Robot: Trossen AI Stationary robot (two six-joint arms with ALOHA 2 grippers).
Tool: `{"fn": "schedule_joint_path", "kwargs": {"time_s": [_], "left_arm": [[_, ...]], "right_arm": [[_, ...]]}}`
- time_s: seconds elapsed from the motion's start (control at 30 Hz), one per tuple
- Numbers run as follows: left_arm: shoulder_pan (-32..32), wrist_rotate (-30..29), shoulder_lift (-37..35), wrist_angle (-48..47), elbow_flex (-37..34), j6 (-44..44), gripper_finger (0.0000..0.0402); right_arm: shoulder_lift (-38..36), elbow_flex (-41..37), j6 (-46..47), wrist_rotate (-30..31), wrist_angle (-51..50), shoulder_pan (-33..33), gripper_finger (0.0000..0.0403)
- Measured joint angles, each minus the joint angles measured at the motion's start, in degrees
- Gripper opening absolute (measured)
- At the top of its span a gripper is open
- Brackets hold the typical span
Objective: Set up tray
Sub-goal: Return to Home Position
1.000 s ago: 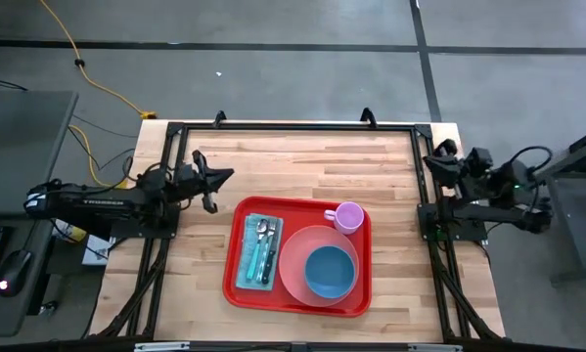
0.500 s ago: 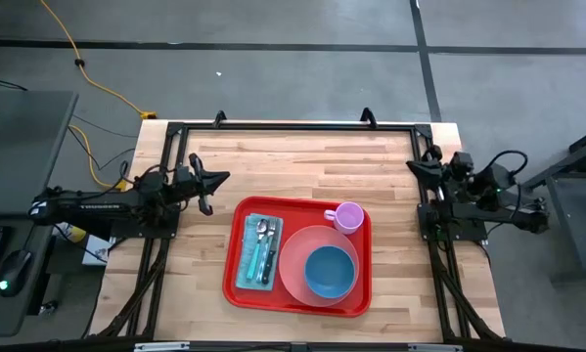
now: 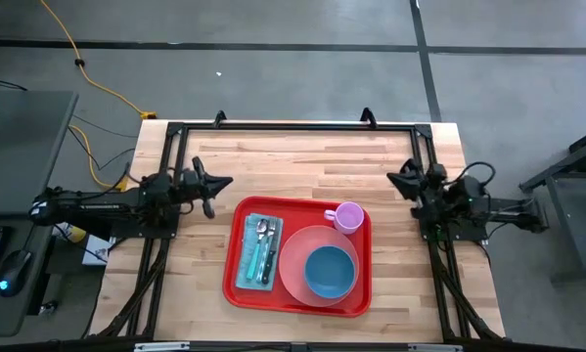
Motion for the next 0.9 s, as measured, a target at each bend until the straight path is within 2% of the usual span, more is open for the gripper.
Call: {"fn": "schedule_joint_path", "kwargs": {"time_s": [0.1, 0.37, 0.47, 0.57, 0.7, 0.8, 0.9], "left_arm": [[0.0, 0.6, 0.0, -3.0, 0.0, 3.7, 0.0033], [0.0, 0.8, 0.0, -13.9, -0.1, 22.7, 0.0033], [0.0, 0.8, 0.0, -17.1, -0.1, 27.1, 0.0033], [0.0, 1.8, 0.0, -18.8, -0.1, 31.0, 0.0033], [0.0, 8.1, 0.0, -18.8, -0.1, 37.6, 0.0033], [0.0, 11.6, 0.0, -18.9, -0.1, 40.5, 0.0033], [0.0, 11.5, 0.0, -18.8, -0.1, 40.3, 0.0033]], "right_arm": [[0.1, 0.1, -2.9, -0.1, -4.7, 0.0, 0.0000], [0.1, 0.1, -14.4, 0.0, -19.5, 0.0, 0.0000], [0.2, 0.3, -16.1, -0.2, -24.1, 0.0, 0.0000], [0.8, 0.3, -20.7, -1.7, -24.3, 0.0, 0.0000], [1.3, 0.4, -28.0, -1.6, -24.4, 0.0, 0.0000], [1.2, 0.4, -28.6, -1.4, -24.5, 0.0, 0.0000], [1.3, 0.4, -27.6, -1.7, -24.6, 0.0, 0.0000]]}}
